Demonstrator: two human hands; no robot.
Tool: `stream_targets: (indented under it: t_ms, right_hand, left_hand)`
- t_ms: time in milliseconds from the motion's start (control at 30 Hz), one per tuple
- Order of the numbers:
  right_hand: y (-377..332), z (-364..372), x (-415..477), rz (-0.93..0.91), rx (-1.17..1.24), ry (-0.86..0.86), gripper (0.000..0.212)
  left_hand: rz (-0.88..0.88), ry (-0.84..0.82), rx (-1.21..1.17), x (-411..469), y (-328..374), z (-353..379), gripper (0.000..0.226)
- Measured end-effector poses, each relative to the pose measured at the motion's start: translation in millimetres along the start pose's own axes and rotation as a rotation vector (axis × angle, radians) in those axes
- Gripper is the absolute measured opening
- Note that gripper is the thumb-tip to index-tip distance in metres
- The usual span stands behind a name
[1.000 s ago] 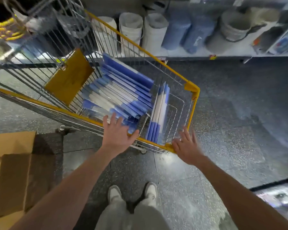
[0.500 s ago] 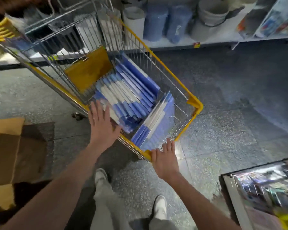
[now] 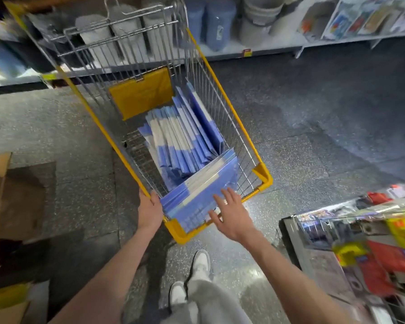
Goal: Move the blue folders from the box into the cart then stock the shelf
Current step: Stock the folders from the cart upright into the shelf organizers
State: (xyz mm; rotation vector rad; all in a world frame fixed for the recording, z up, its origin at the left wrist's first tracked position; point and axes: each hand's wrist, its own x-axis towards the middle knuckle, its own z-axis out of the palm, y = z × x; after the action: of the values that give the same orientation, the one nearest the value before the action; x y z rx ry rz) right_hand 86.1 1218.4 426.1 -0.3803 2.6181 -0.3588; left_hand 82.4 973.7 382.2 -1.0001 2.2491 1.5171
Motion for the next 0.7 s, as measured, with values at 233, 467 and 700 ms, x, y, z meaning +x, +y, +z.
stream_targets:
  t_ms: [233, 467, 700]
  right_hand:
    - [88, -28, -44, 0.232, -0.206, 0.197, 0.069]
    - [145, -4, -94, 0.538, 0.043, 0.230, 0.072]
    - [183, 5, -174, 0.606, 0.421, 0.271, 0.082]
  left_hand:
    - [0.092, -0.042, 0.045, 10, -96, 41, 0.090]
    - [0.042, -0.102, 0.069, -76, -74, 59, 0.100]
    - [0.062, -0.094, 0.137, -135, -72, 90, 0.065]
